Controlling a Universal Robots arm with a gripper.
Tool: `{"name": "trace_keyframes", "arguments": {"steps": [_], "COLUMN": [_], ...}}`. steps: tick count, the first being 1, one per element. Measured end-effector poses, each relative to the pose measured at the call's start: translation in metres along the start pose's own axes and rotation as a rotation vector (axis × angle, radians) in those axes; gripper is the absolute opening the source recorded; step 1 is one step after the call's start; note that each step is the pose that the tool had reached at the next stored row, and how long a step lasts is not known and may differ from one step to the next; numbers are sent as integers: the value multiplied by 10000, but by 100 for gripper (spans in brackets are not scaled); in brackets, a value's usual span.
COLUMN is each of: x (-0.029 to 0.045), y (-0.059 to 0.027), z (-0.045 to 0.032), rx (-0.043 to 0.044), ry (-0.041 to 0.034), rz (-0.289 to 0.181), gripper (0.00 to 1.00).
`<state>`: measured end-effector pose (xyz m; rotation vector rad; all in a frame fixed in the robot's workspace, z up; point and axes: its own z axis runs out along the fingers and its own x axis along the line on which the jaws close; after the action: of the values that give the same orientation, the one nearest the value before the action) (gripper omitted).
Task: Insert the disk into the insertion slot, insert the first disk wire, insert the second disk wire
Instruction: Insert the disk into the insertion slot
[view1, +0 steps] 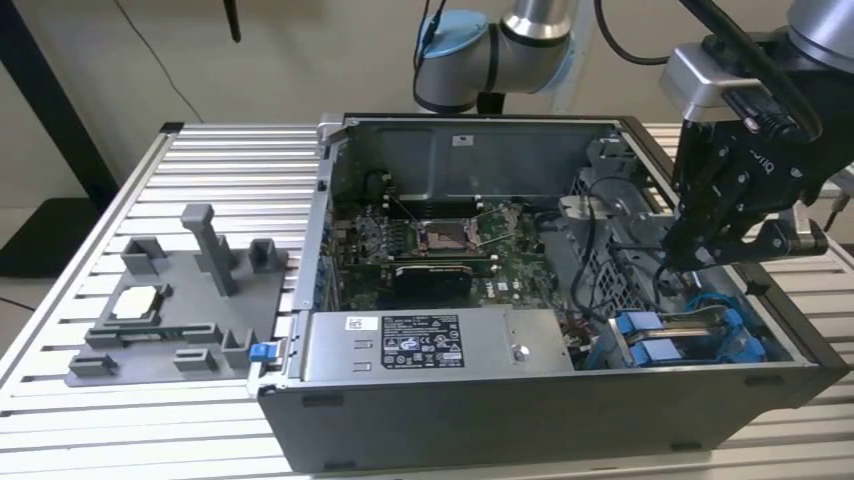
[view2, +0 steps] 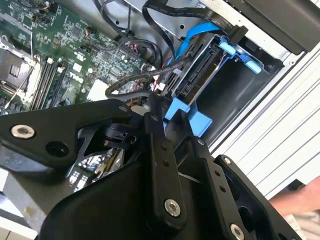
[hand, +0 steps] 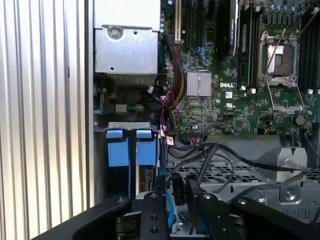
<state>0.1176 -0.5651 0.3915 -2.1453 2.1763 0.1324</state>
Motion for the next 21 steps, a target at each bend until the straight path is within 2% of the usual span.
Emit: {"name": "trace_keyframes", "arguments": {"steps": [1, 2, 16, 21], "x": [0, 1, 11, 63], "y": [0, 0, -4, -79], "z": [1, 0, 14, 41], "rx": [0, 0, 0, -52], "ry": [-2, -1, -4, 42], "rz": [0, 1, 1, 7], "gripper": [100, 0, 0, 0]}}
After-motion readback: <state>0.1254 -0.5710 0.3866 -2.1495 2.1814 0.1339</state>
